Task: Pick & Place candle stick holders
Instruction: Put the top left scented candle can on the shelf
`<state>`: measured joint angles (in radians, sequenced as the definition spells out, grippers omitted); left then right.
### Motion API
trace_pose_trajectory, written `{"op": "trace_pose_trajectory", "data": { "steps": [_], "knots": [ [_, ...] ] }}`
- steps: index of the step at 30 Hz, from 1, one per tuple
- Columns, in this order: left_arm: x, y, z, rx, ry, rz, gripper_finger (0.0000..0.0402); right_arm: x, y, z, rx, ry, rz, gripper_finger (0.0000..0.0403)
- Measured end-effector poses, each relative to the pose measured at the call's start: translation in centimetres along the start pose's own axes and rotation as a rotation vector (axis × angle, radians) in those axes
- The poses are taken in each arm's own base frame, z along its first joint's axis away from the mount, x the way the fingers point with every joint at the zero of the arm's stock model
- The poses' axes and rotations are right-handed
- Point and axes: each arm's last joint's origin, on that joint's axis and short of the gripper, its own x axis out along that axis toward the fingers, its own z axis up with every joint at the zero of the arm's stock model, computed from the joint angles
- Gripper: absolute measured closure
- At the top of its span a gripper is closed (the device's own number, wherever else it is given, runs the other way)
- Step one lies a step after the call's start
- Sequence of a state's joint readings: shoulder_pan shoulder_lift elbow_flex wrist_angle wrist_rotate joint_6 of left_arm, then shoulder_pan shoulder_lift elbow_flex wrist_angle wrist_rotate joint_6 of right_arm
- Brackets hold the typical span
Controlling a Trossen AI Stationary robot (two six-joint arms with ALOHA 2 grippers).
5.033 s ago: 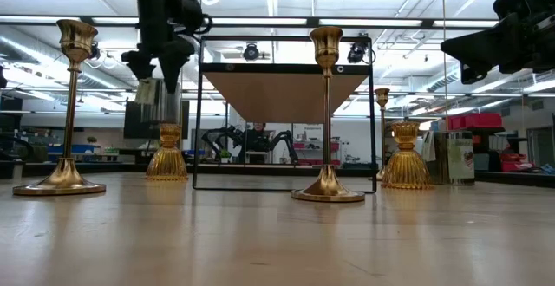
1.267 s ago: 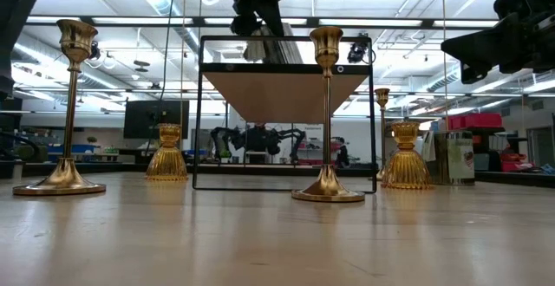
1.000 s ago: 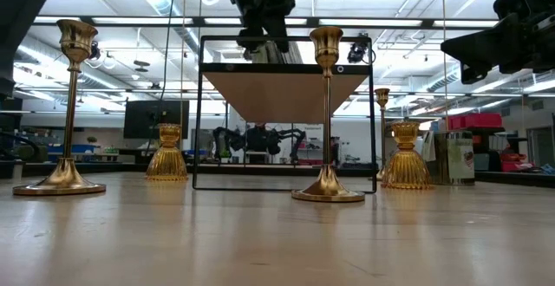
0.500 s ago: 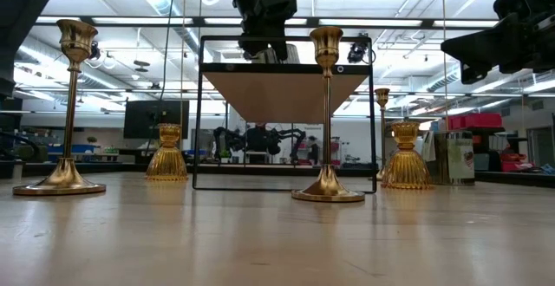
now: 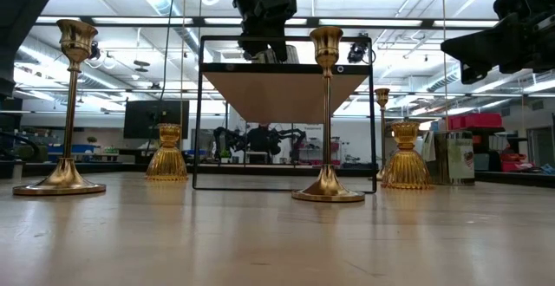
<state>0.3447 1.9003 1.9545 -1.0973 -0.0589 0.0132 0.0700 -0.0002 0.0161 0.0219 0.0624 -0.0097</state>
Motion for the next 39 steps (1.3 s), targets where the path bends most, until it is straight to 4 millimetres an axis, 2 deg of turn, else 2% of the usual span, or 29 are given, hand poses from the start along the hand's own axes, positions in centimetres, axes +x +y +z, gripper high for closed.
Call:
{"op": "trace_pose_trajectory", "data": {
  "steps": [21, 39],
  "knots": [
    [0.0, 0.0, 0.0, 0.0, 0.0, 0.0, 0.0017, 0.0, 0.0, 0.0, 0.0, 0.0, 0.0, 0.0376],
    [-2.4, 0.2, 0.5, -0.003, -0.022, -0.003, 0.0021, 0.0, 0.0, 0.0, 0.0, 0.0, 0.0, 0.0376]
  ]
}}
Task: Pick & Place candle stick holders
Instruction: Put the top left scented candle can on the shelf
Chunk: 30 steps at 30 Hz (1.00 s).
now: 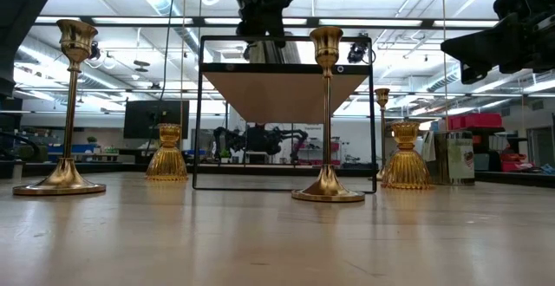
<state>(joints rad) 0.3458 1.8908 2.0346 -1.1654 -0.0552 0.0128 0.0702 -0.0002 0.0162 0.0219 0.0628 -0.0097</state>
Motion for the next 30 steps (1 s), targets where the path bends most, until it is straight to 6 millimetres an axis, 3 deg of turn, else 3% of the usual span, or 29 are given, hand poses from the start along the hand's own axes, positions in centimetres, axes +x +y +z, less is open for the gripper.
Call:
{"op": "trace_pose_trajectory", "data": {
  "steps": [19, 30],
  "knots": [
    [1.9, 0.0, 0.1, -0.002, 0.037, 0.006, 0.0021, 0.0, 0.0, 0.0, 0.0, 0.0, -0.003, 0.0376],
    [1.9, 0.2, 0.1, -0.003, 0.038, 0.007, 0.0021, 0.0, 0.0, 0.0, 0.0, 0.0, -0.002, 0.0376]
  ]
}}
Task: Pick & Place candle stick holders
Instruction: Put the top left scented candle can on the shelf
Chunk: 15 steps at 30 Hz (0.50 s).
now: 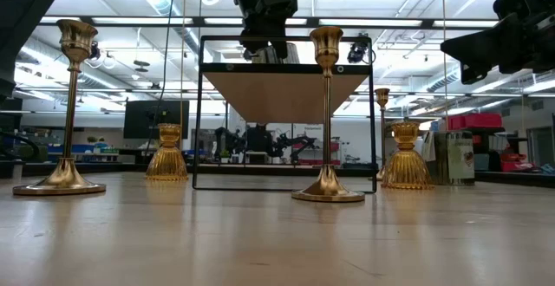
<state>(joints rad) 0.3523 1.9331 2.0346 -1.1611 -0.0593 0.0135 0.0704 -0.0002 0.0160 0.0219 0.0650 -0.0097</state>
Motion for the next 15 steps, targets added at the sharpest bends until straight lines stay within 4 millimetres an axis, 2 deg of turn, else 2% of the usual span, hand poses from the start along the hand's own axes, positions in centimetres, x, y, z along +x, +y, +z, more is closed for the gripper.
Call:
{"op": "trace_pose_trajectory", "data": {
  "steps": [15],
  "knots": [
    [0.88, -0.18, -0.15, -0.001, 0.04, 0.006, 0.0021, 0.0, 0.01, 0.0, 0.0, 0.0, 0.003, 0.0376]
  ]
}}
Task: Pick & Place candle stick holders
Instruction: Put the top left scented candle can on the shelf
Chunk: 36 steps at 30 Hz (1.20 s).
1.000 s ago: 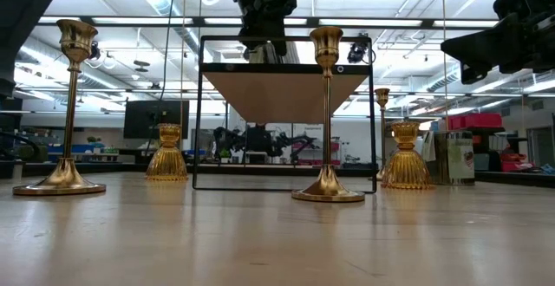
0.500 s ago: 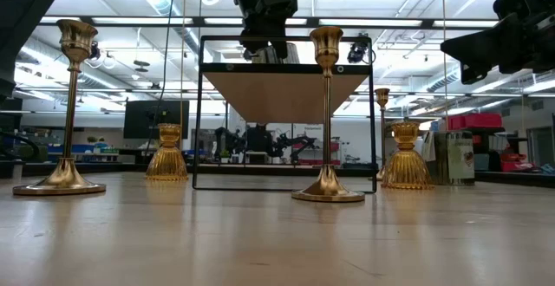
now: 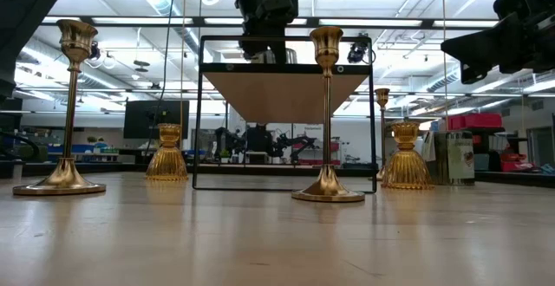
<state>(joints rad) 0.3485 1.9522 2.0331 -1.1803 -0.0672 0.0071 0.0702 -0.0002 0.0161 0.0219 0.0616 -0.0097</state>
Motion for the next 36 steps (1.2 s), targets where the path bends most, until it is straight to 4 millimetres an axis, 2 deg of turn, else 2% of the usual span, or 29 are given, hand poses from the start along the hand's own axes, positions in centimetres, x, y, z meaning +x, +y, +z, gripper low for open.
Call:
{"op": "trace_pose_trajectory", "data": {
  "steps": [29, 36],
  "knots": [
    [0.04, 0.07, 0.3, 0.002, -0.029, 0.001, 0.0004, 0.0, 0.0, 0.01, 0.0, 0.0, -0.001, 0.0376],
    [-0.66, 0.12, 0.11, 0.003, -0.031, 0.002, 0.0005, 0.0, 0.0, 0.0, 0.0, 0.0, -0.001, 0.0376]
  ]
}}
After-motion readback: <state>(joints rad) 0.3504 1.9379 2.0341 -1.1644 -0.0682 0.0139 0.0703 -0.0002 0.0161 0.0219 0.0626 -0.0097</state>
